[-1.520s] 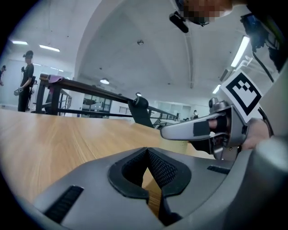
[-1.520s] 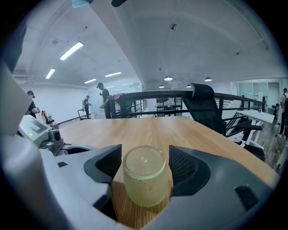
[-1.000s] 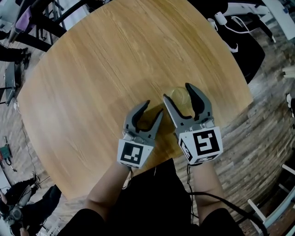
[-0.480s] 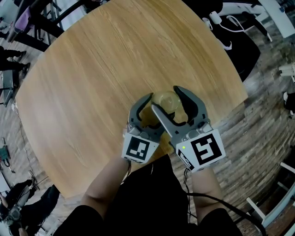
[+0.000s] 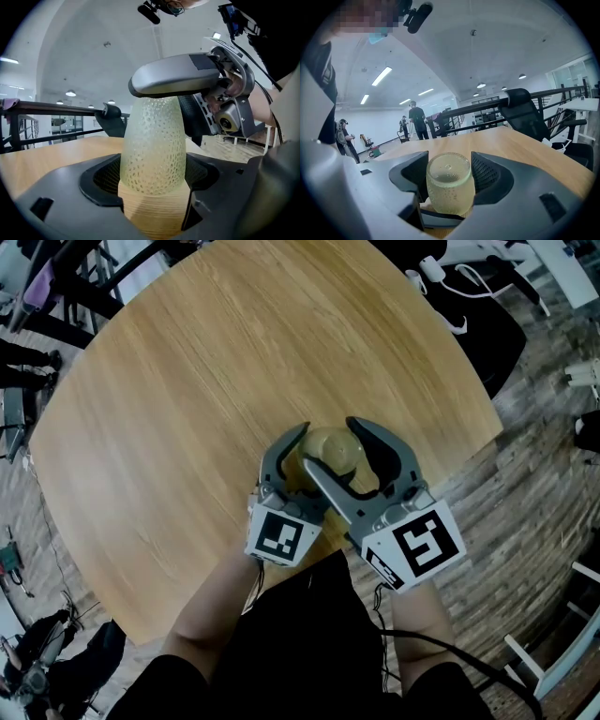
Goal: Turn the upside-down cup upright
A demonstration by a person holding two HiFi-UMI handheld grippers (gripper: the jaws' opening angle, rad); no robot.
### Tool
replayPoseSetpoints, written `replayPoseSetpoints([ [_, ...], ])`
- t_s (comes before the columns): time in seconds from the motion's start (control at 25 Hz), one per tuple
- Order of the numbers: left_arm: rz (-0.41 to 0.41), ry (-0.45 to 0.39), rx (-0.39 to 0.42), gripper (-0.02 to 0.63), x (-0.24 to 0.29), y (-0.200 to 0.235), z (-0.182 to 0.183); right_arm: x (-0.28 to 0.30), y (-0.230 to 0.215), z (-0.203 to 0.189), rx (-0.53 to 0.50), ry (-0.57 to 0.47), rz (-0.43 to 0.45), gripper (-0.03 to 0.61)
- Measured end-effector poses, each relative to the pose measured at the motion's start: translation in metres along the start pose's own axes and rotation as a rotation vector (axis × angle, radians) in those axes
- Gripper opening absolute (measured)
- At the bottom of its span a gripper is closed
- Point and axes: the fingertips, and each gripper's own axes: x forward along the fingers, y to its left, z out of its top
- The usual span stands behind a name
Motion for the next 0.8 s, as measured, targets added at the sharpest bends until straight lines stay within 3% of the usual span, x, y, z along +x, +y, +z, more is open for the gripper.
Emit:
replayPoseSetpoints([
  [0.6,-0.004,-0.03,0.053,0.397,-0.0024,0.0045,0.0028,-0.0037,0.0013,0.0062,0.028,-0.015,0.012,0.278],
  [0.8,-0.018,-0.029,0.08,0.396,-0.0046,0.0036,0.0059,-0.0068,-0.0045,0.0091,0.108,-0.062,0.011,0.278],
])
